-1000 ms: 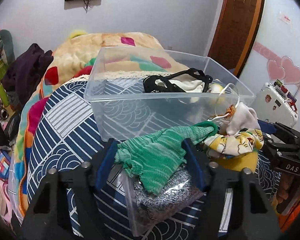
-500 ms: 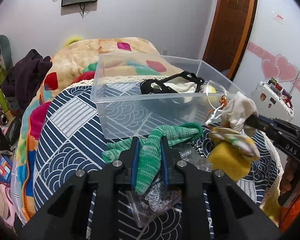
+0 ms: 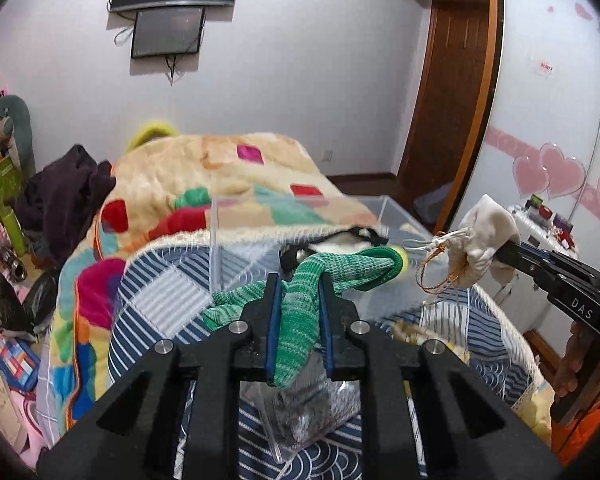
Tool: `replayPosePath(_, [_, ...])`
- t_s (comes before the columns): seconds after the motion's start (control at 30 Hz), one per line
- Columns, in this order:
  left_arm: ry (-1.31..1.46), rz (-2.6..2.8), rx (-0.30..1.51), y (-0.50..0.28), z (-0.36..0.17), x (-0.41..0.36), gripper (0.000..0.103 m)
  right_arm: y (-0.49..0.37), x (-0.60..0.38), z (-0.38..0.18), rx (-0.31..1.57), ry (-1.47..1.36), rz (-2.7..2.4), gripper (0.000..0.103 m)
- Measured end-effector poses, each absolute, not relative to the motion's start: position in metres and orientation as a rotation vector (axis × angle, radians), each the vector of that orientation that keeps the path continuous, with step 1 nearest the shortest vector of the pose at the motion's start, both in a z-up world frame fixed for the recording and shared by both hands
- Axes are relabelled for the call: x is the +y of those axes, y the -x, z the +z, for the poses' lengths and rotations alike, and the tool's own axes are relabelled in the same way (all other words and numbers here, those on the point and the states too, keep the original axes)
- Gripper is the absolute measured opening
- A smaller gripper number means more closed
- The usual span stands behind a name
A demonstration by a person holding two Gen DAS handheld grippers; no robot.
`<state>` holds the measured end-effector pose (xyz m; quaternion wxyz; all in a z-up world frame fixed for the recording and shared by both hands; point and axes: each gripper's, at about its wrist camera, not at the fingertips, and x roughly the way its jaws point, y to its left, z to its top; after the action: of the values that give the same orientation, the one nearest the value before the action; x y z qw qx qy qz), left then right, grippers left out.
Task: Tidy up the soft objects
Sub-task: 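Carry the green cloth and white pouch into the clear box and release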
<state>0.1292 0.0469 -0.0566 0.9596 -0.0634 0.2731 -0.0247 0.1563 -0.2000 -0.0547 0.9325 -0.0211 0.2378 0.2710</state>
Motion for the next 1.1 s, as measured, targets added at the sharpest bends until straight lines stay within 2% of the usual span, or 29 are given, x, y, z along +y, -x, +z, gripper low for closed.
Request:
replayPosePath(0.3, [0.152,-0.013,0.506,-0.156,-0.035,0.056,0.017,-0.169,-0.181,-0.025,0.38,0.033,0.563,0.012])
replayPosePath(0.5, [0.16,0.013,0.526,-0.179,-0.04,0.063,0.017,-0.185,-0.162,-0.021,0.363,0.031,0.556,0.012])
replayPosePath(1.1, [0.034,0.028,0.704,-0.233,-0.101,0.041,0.017,-0.226,-0.134,-0.082,0.635,0.121,0.583,0.012])
